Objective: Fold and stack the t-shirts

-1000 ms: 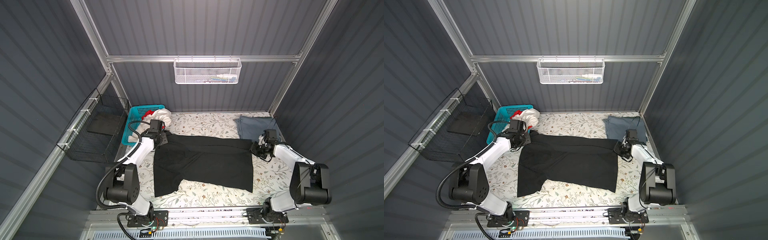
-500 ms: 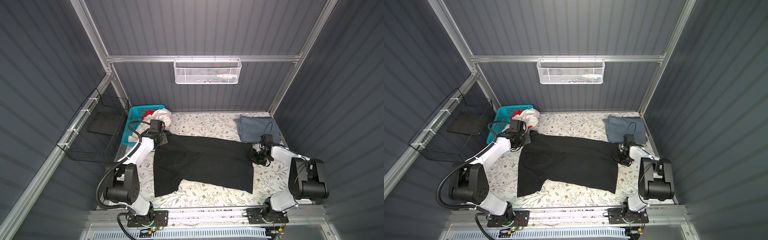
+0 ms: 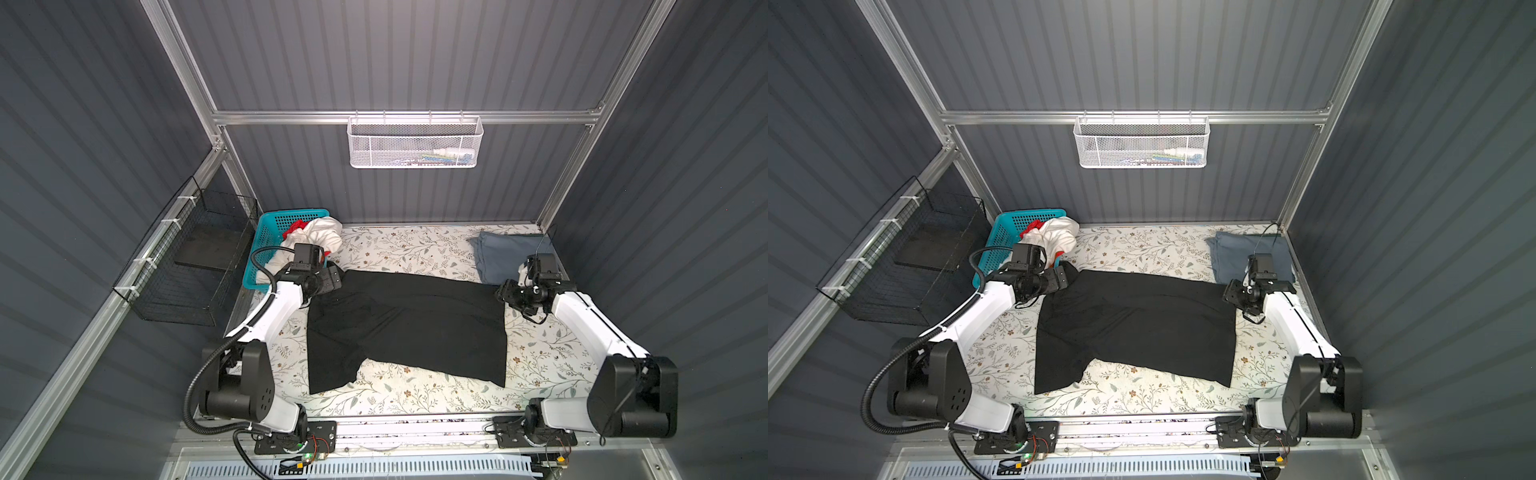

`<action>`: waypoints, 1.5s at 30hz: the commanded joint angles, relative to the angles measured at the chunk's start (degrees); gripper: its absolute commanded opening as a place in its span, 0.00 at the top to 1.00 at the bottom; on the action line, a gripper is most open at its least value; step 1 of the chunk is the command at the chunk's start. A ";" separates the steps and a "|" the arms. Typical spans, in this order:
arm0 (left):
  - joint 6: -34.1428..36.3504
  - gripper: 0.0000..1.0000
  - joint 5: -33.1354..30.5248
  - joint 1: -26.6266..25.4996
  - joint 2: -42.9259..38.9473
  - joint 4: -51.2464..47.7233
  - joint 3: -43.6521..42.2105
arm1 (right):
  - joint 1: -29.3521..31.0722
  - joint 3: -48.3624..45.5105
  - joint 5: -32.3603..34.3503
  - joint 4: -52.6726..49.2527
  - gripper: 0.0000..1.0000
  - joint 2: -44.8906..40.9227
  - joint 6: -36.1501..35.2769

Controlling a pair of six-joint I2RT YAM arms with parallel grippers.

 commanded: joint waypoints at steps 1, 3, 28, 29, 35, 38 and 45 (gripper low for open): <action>-0.28 0.00 4.32 0.16 -3.99 1.95 -2.58 | 5.38 1.45 2.09 0.89 0.35 -1.57 -0.29; -0.66 0.00 5.10 0.09 -5.02 1.70 -3.96 | 8.28 1.04 1.37 4.12 0.35 -1.17 -0.50; -1.14 0.46 9.05 0.07 2.24 9.29 -15.70 | 20.53 6.49 -2.81 13.12 0.39 13.13 3.52; -1.20 0.49 8.49 0.07 2.27 9.65 -15.35 | 20.58 6.39 -2.59 13.12 0.39 13.11 3.79; -0.13 0.70 8.07 0.07 5.64 11.23 -12.07 | 20.22 6.45 -1.92 12.55 0.40 13.83 4.16; 0.79 0.92 8.07 0.07 7.62 10.72 -9.60 | 19.89 6.43 -1.45 11.95 0.40 14.03 3.98; 1.52 1.00 7.15 0.07 8.56 10.66 -6.94 | 19.27 5.84 -1.00 11.47 0.41 13.64 4.08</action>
